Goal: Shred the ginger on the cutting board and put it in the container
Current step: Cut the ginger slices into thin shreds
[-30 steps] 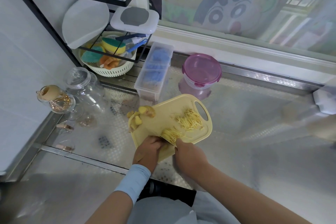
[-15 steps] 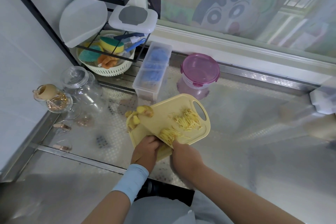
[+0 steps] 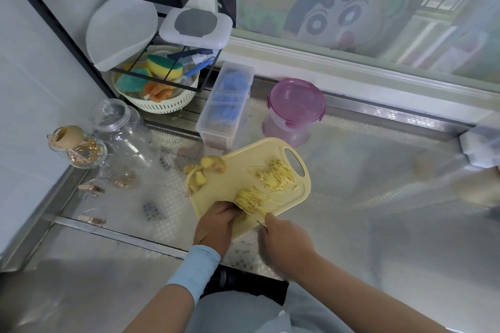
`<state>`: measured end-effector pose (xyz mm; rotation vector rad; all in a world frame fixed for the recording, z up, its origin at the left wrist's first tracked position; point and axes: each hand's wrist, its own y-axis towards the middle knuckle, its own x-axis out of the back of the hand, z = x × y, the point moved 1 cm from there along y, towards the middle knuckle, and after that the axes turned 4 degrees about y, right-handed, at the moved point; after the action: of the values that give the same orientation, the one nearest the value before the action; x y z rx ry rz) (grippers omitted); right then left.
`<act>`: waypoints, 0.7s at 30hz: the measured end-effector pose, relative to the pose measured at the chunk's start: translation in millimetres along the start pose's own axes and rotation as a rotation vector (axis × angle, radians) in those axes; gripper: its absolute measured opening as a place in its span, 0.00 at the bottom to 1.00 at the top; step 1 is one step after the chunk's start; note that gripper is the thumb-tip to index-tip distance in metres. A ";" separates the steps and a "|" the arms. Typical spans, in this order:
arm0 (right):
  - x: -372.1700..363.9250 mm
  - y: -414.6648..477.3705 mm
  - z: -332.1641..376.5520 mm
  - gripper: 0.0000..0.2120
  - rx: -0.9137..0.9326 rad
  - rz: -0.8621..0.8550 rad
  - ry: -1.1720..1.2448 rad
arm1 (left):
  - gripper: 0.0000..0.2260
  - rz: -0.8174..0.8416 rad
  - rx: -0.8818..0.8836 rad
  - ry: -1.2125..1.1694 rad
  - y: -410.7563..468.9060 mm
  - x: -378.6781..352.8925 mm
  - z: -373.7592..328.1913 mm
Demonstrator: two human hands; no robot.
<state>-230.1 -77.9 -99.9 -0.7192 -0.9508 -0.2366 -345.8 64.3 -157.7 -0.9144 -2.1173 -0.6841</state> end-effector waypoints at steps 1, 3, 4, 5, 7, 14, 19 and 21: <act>-1.0 1.9 -0.1 0.07 -0.006 0.004 -0.009 | 0.12 0.016 0.022 -0.003 -0.1 -0.2 0.9; -3.8 6.9 1.9 0.04 -0.009 0.016 -0.033 | 0.09 0.061 0.104 -0.050 0.1 -1.0 2.8; -4.8 10.0 3.3 0.03 -0.011 0.023 -0.040 | 0.10 0.080 0.140 -0.073 0.3 -1.4 3.6; -5.2 13.3 5.2 0.01 -0.013 0.031 -0.046 | 0.11 0.086 0.157 -0.087 0.7 -1.2 3.5; -5.0 19.1 7.8 0.03 -0.016 0.046 -0.046 | 0.12 0.092 0.154 -0.097 1.7 0.8 1.6; -1.3 18.8 7.8 0.03 -0.003 0.031 -0.034 | 0.09 0.048 0.109 -0.073 -1.9 -1.6 3.1; -7.1 2.5 5.2 0.03 0.011 -0.010 -0.023 | 0.09 -0.010 -0.036 -0.049 0.7 4.0 -5.3; -8.7 0.4 3.4 0.06 0.002 -0.023 -0.028 | 0.09 -0.032 -0.019 -0.037 0.3 2.2 -3.5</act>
<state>-237.2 -76.4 -105.8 -0.7113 -0.9864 -0.2468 -345.3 62.9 -153.8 -0.9116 -2.1657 -0.7097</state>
